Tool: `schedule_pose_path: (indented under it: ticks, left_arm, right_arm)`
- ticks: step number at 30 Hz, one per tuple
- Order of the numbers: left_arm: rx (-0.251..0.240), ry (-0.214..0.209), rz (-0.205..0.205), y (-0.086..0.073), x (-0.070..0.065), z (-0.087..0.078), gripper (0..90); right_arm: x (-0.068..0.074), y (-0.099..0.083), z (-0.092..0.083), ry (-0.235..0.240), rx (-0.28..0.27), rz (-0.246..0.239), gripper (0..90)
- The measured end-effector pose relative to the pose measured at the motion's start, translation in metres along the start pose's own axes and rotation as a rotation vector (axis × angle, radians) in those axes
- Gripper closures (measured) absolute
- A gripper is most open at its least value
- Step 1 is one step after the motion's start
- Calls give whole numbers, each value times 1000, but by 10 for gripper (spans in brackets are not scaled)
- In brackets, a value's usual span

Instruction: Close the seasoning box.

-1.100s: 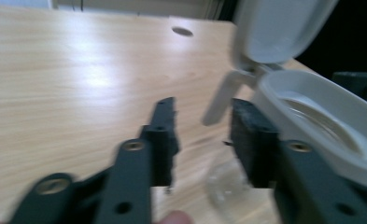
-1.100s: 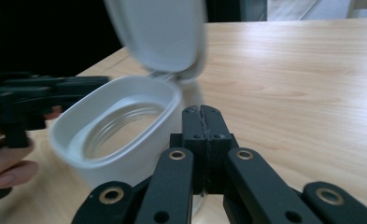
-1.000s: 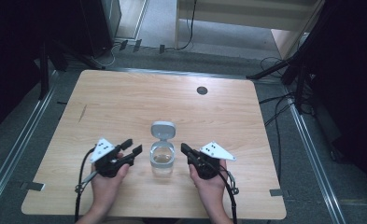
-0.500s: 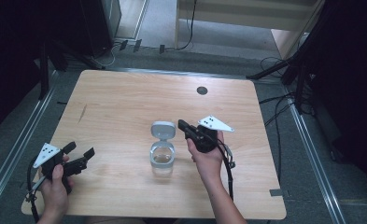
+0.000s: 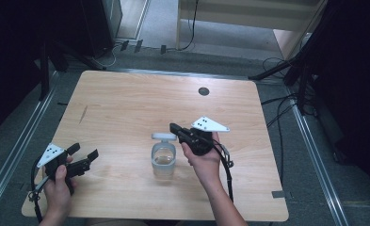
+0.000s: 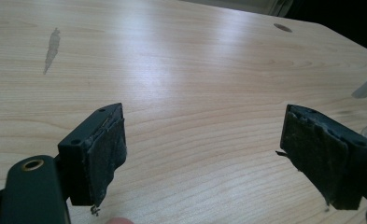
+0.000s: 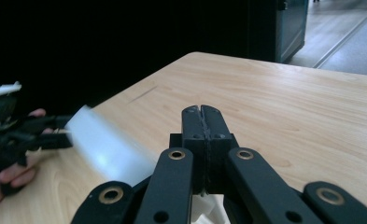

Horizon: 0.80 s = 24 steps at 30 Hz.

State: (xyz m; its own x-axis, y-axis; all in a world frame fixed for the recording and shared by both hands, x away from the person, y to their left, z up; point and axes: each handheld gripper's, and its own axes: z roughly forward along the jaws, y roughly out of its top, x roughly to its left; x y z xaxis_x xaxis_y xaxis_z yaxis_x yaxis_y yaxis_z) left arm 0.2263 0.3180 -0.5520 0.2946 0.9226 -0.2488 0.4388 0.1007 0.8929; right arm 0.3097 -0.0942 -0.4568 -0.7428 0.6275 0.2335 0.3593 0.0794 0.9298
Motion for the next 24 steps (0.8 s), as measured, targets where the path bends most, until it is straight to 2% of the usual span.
schedule_pose_path:
  ticks: [4,7,8,9,10,11,12,13,14,17,21,22,23,24]
  left_arm:
    - [1,2,4,0,0,1,147]
    - [2,2,-3,0,0,1,147]
    - [2,2,-3,0,0,1,147]
    - [1,3,-1,0,0,1,147]
    - [1,2,-1,0,0,1,147]
    - [2,2,0,0,0,1,147]
    - [4,3,-1,0,-1,1,147]
    - [6,2,-1,0,0,1,148]
    - [6,3,-1,0,0,1,148]
    - [8,4,3,0,-1,2,148]
    - [14,4,6,1,-1,2,151]
    - [13,4,7,1,-1,2,151]
    - [14,4,9,1,-1,2,151]
    - [14,4,9,1,-1,2,151]
  right_arm:
    - [4,-3,-6,-10,-10,-13,900]
    - [-3,-6,-17,-62,-34,2,876]
    - [-3,-6,-17,-62,-34,2,876]
    - [-9,-7,-23,-100,-48,8,802]
    - [-9,-7,-23,-100,-48,8,802]
    - [-15,-9,-30,-142,-65,19,661]
    - [-15,-9,-30,-142,-65,19,661]
    - [-18,-10,-33,-157,-63,23,586]
    - [-25,-11,-40,-203,-55,26,448]
    - [-34,-15,-52,-217,-59,45,292]
    - [-43,-22,-64,-237,-57,42,212]
    - [-45,-23,-67,-243,-53,38,208]
    - [-50,-28,-74,-272,-50,45,208]
    - [-50,-28,-74,-272,-50,45,208]
